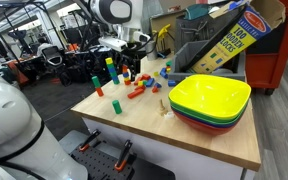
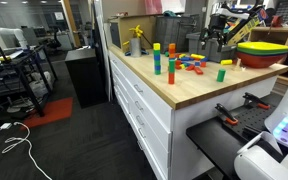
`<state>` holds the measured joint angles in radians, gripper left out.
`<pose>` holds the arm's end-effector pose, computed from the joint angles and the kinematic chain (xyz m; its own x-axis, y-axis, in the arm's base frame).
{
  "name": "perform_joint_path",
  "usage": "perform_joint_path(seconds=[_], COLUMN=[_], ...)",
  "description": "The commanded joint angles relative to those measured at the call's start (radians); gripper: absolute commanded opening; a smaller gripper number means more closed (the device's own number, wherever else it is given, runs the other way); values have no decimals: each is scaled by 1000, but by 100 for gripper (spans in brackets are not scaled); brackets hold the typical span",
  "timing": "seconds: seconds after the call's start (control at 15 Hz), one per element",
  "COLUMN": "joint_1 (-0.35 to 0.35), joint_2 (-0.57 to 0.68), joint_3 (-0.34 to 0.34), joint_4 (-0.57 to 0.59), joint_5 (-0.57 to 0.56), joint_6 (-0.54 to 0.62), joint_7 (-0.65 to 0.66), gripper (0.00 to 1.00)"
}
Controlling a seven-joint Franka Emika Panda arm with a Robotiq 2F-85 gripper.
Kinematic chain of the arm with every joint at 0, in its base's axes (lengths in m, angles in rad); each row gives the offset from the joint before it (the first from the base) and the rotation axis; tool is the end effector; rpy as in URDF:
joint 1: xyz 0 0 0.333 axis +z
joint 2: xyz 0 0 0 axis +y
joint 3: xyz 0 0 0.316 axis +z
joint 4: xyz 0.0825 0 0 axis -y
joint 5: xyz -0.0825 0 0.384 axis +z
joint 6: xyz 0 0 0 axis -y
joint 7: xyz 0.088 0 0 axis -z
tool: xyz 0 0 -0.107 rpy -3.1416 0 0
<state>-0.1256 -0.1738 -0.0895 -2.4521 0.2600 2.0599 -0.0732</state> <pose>0.4289 -0.0794 0.3494 0.9434 -0.2523 -0.2152 -0.2996 -0.9268 -0.2265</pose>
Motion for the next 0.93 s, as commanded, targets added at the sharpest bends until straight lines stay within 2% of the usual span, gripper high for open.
perform_joint_path(seconds=[0.0, 0.33, 0.6, 0.87], joint_1=[4, 0, -3, 4], joint_2=[-81, -115, -128, -134], joint_3=[1, 15, 24, 29], joint_4=[-73, -108, -117, -132], joint_5=[-26, -107, -182, -208], joint_6=[100, 161, 157, 135], joint_7=[89, 181, 233, 240], gripper=[100, 100, 100, 100])
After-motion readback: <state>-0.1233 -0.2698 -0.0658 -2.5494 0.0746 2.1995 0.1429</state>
